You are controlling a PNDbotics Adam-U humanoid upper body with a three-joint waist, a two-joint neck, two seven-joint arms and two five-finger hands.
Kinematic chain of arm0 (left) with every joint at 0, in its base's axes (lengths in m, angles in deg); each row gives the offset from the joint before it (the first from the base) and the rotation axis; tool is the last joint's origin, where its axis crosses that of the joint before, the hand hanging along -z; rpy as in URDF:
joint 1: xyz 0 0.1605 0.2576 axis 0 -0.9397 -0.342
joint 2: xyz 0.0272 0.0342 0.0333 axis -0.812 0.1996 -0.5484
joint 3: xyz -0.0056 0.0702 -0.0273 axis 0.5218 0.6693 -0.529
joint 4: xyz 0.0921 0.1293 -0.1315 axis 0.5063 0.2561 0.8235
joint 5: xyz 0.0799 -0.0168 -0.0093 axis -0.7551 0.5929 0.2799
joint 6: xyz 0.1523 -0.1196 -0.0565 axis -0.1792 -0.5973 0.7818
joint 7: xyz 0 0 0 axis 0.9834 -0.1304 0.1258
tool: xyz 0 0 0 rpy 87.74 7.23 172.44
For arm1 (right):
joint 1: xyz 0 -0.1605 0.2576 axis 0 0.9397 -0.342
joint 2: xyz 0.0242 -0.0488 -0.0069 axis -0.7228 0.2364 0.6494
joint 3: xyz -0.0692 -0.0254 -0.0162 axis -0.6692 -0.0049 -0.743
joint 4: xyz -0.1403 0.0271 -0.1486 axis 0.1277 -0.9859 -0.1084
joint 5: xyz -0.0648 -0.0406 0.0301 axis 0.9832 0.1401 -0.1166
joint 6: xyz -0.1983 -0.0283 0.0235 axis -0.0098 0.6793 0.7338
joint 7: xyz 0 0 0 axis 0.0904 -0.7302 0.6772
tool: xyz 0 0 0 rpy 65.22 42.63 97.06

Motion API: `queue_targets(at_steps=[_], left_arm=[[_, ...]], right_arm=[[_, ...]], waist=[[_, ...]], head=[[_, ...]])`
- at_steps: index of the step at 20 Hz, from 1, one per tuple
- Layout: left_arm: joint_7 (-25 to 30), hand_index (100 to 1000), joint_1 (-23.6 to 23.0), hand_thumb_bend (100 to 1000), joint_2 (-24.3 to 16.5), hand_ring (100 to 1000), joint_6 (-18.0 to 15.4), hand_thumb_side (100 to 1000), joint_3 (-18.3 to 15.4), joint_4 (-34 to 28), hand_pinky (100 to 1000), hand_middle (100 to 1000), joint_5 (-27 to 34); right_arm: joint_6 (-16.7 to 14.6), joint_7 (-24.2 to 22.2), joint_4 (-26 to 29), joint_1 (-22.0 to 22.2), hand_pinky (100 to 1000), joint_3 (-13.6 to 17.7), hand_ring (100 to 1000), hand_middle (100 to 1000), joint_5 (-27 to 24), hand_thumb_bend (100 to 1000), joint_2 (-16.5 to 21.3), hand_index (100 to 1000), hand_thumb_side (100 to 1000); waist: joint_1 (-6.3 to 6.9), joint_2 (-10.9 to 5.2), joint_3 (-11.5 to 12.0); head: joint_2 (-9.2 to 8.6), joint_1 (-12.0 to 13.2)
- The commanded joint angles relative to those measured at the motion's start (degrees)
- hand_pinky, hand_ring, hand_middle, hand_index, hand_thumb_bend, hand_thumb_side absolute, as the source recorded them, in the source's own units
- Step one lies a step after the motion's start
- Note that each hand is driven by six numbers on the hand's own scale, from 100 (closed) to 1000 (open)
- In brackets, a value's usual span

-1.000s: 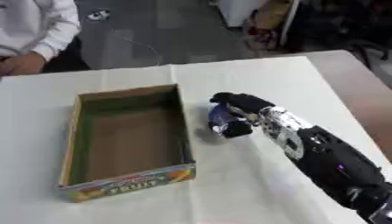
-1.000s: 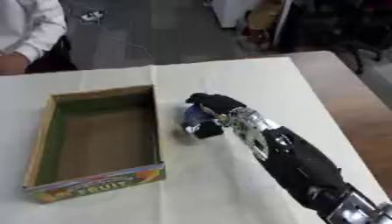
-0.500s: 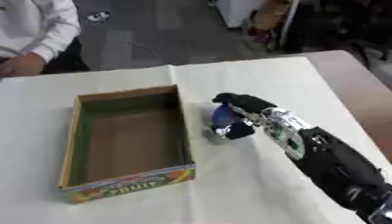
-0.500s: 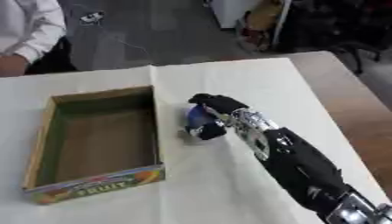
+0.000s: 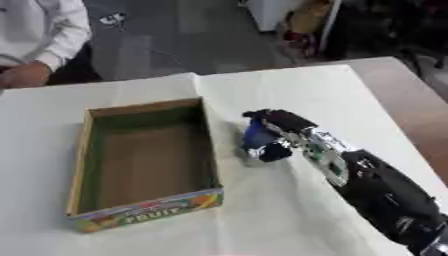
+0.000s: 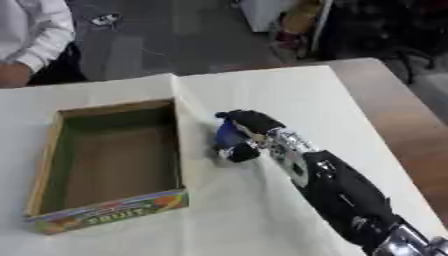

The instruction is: Pick up objects on the table and place them in the box.

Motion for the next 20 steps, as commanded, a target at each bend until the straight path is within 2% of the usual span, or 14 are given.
queue_targets(at_steps=[1, 2, 3, 4, 6, 9, 14, 18, 20], left_arm=[[0.1, 733, 0.1, 100, -0.6, 590, -0.2, 860, -0.4, -0.9, 493, 833, -0.2], [0.1, 733, 0.1, 100, -0.6, 590, -0.2, 861, -0.4, -0.9, 492, 833, -0.2], [0.2, 733, 0.0, 100, -0.6, 590, -0.2, 861, -0.4, -0.9, 492, 833, -0.2], [0.2, 733, 0.0, 100, -0.6, 590, -0.3, 861, -0.4, -0.9, 492, 833, -0.3], [0.1, 733, -0.2, 100, -0.6, 590, -0.3, 861, -0.3, -0.9, 492, 834, -0.4], [0.2, 733, -0.3, 100, -0.6, 590, -0.3, 861, -0.3, -0.9, 491, 834, -0.5], [0.2, 733, -0.4, 100, -0.7, 590, -0.3, 861, -0.2, -0.9, 491, 834, -0.5], [0.3, 733, -0.6, 100, -0.7, 590, -0.3, 861, -0.1, -0.9, 490, 834, -0.5], [0.3, 733, -0.7, 100, -0.7, 590, -0.3, 861, 0.0, -0.9, 491, 834, -0.5]], right_arm=[[-0.6, 4.2, -2.2, 1.8, 100, -0.2, 100, 266, -0.2, 100, 0.3, 447, 406], [-0.9, 5.8, -2.2, 1.9, 100, -0.3, 100, 179, -0.1, 100, 0.3, 356, 371], [-1.6, 7.5, -1.9, 1.9, 100, -0.5, 100, 117, 0.0, 100, 0.2, 305, 338], [-2.1, 8.9, -1.9, 2.0, 100, -0.6, 100, 100, 0.1, 100, 0.2, 253, 288], [-3.7, 12.0, -1.3, 2.1, 100, -0.8, 100, 100, 0.7, 100, 0.3, 207, 280], [-5.6, 15.0, -1.0, 2.2, 100, -1.1, 100, 100, 0.9, 100, 0.3, 185, 266], [-6.9, 16.1, -0.2, 1.3, 100, -1.2, 100, 100, 1.1, 100, 0.7, 186, 255], [-6.3, 16.1, 2.8, 0.3, 100, -1.8, 100, 100, -2.5, 100, 1.4, 195, 250], [-4.9, 15.5, 4.9, 0.4, 100, -2.1, 100, 100, -6.3, 100, 1.5, 209, 272]], waist=[[0.43, -0.40, -0.2], [0.46, -0.40, -0.2], [0.50, -0.40, -0.3], [0.52, -0.40, -0.3], [0.56, -0.41, -0.3], [0.62, -0.47, -0.4], [0.64, -0.58, -0.5], [0.60, -0.71, -0.5], [0.56, -0.79, -0.5]], head=[[-0.12, -0.7], [-0.15, -0.8], [-0.18, -0.9], [-0.20, -0.9], [-0.21, -1.1], [-0.18, -1.2], [-0.13, -1.5], [0.03, -1.7], [-0.01, -1.9]])
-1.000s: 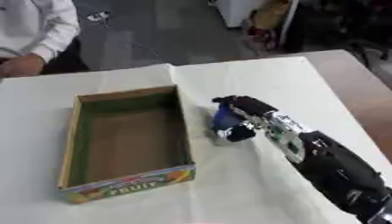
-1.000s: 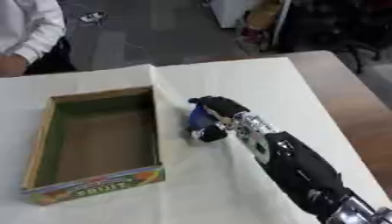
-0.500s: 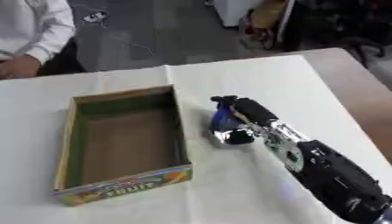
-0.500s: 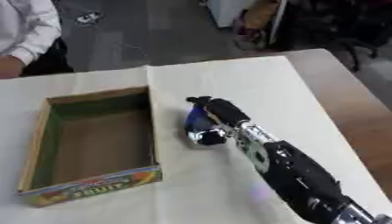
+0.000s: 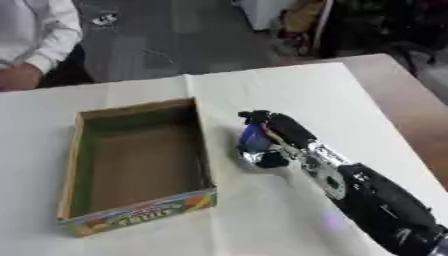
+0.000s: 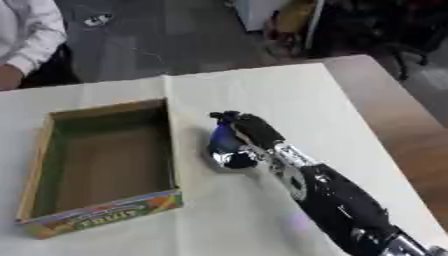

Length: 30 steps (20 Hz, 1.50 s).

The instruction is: Pick up objects on the table and place them in the box.

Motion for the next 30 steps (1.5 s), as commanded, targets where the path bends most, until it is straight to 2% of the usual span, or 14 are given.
queue_targets(at_steps=[1, 6, 12, 13, 14, 17, 23, 25, 26, 30], left_arm=[[0.2, 733, 0.3, 100, -0.7, 590, -0.1, 861, 0.0, -0.9, 490, 834, -0.3], [0.1, 733, 0.1, 100, -0.7, 590, -0.1, 861, 0.0, -0.9, 490, 834, -0.2], [0.2, 733, -0.2, 100, -0.8, 590, -0.1, 861, 0.0, -0.9, 489, 834, -0.4], [0.2, 733, -0.3, 100, -0.9, 590, -0.1, 860, 0.0, -0.9, 489, 834, -0.5], [0.2, 733, -0.3, 100, -0.9, 590, -0.1, 861, 0.0, -0.9, 489, 834, -0.5], [0.1, 733, -0.4, 100, -0.9, 590, -0.2, 860, 0.0, -0.9, 490, 834, -0.6], [0.2, 733, -0.3, 100, -0.9, 590, -0.3, 861, 0.0, -0.9, 490, 833, -0.5], [0.2, 733, -0.1, 100, -0.9, 591, -0.3, 860, 0.0, -0.9, 491, 833, -0.5], [0.2, 733, 0.0, 100, -0.9, 591, -0.3, 860, 0.0, -0.9, 491, 833, -0.4], [0.0, 733, 0.8, 100, -0.7, 592, -0.2, 857, -0.2, -0.9, 493, 833, -0.2]], right_arm=[[2.2, -0.8, 3.5, -0.7, 100, -0.5, 100, 100, -5.3, 100, 1.5, 212, 275], [6.3, -2.1, 9.0, -0.9, 100, -1.5, 100, 100, -10.1, 100, 2.3, 214, 285], [9.5, -5.2, 18.6, -1.5, 100, -2.4, 100, 100, -10.8, 100, 3.9, 200, 256], [9.9, -5.6, 20.3, -1.7, 100, -2.4, 100, 100, -10.7, 100, 4.3, 197, 295], [10.3, -5.9, 22.0, -1.7, 100, -2.4, 100, 100, -10.6, 100, 4.6, 197, 257], [11.2, -6.8, 26.2, -2.0, 100, -2.6, 100, 100, -10.6, 100, 5.2, 194, 252], [12.5, -8.7, 32.1, -2.6, 100, -3.6, 100, 100, -14.5, 100, 4.9, 202, 278], [12.1, -8.5, 33.7, -3.0, 100, -4.1, 100, 100, -16.5, 100, 4.8, 203, 303], [11.8, -8.2, 34.5, -3.2, 100, -4.4, 100, 100, -17.5, 100, 4.7, 203, 281], [9.8, -7.4, 36.5, -4.2, 100, -5.4, 100, 100, -20.5, 100, 4.7, 208, 293]], waist=[[0.10, -0.83, -0.1], [0.05, -0.97, -0.2], [0.06, -1.06, -0.4], [0.05, -1.09, -0.5], [0.05, -1.11, -0.5], [0.06, -1.16, -0.5], [0.08, -1.09, -0.4], [0.02, -1.01, -0.3], [-0.01, -0.95, -0.2], [-0.27, -0.73, 0.4]], head=[[-0.10, -1.0], [-0.29, -1.2], [-0.16, -1.2], [-0.07, -1.1], [-0.03, -1.1], [-0.08, -1.2], [0.26, -1.2], [0.20, -1.2], [0.17, -1.3], [-0.25, -1.8]])
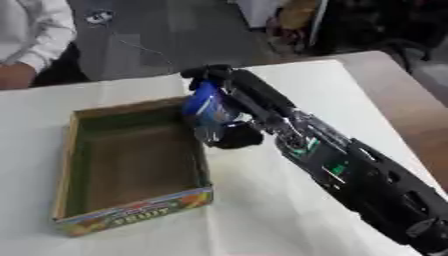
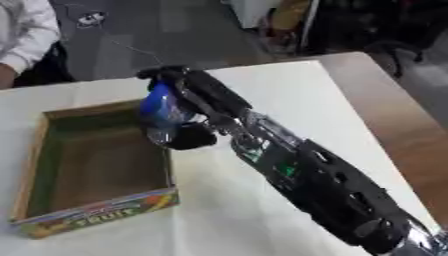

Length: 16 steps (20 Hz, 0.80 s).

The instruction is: Pick up objects on the table and place them in the box.

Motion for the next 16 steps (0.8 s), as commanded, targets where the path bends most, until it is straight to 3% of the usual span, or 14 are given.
queue_targets(at_steps=[1, 16], left_arm=[[-0.1, 733, 1.3, 100, -0.6, 592, 0.0, 857, -0.5, -0.9, 494, 834, 0.3], [0.6, 734, 5.8, 100, 0.9, 594, 2.2, 858, -0.5, -0.9, 496, 836, 1.9]], right_arm=[[-1.8, 0.2, 2.5, -1.7, 100, -0.3, 100, 100, -2.3, 100, 0.8, 209, 296], [-6.5, 0.2, 0.9, -3.8, 100, -1.4, 100, 100, -4.5, 100, 0.1, 218, 317]], waist=[[-0.21, -0.67, 0.5], [-1.72, 0.68, 3.6]], head=[[-0.81, -1.5], [-1.21, -3.9]])
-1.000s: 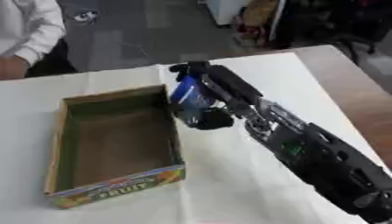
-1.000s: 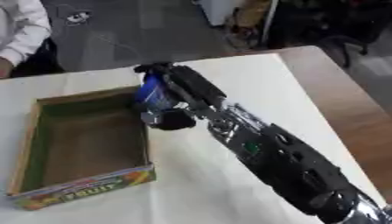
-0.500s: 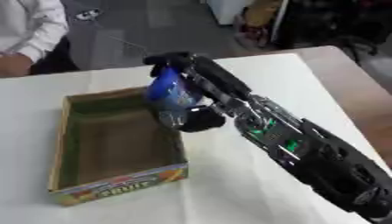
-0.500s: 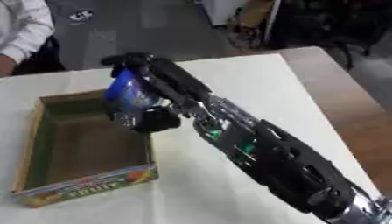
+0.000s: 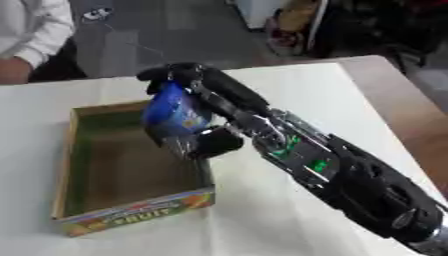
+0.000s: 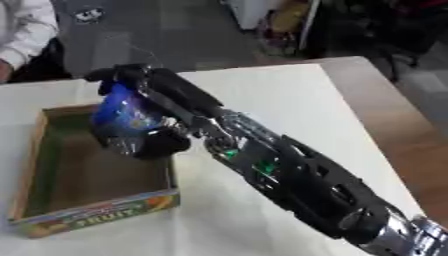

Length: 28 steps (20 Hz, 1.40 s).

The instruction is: Pick up objects on the table and place them in the box.

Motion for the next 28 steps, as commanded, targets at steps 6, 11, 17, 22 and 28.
queue_targets(at_steps=[6, 11, 17, 22, 28], left_arm=[[0.5, 734, 3.3, 100, 1.0, 593, 1.4, 865, -0.3, -0.9, 494, 837, 1.0], [0.6, 734, 4.4, 100, 1.5, 593, 1.9, 864, -0.4, -0.9, 495, 837, 1.7], [0.6, 734, 5.2, 100, 1.6, 594, 2.1, 862, -0.5, -0.9, 498, 837, 2.2], [0.8, 734, 5.3, 100, 1.7, 594, 2.1, 864, -0.4, -0.9, 496, 838, 2.4], [0.9, 734, 5.2, 100, 1.7, 594, 2.0, 865, -0.4, -0.9, 496, 838, 2.3]], right_arm=[[-1.4, 2.2, -0.3, -2.6, 100, 0.6, 100, 100, -1.8, 100, 0.7, 219, 321], [-1.7, 3.0, -1.0, -3.2, 100, 0.6, 100, 100, -2.1, 100, 0.7, 221, 328], [-2.5, 3.7, -1.7, -3.1, 100, 0.6, 100, 100, -2.1, 100, 0.7, 269, 420], [-4.5, 2.3, -2.5, -3.2, 100, 0.3, 483, 658, 0.1, 100, 0.7, 748, 741], [-5.3, -0.4, -3.9, -2.9, 557, 0.3, 755, 859, 1.2, 100, 0.4, 936, 972]], waist=[[-0.01, 0.47, 1.3], [-0.48, 0.88, 1.9], [-0.96, 0.90, 2.3], [-0.94, 1.05, 2.4], [-0.81, 1.21, 2.3]], head=[[-1.95, -1.1], [-2.63, -1.6], [-3.15, -1.6], [-3.79, -1.3], [-3.68, -1.1]])
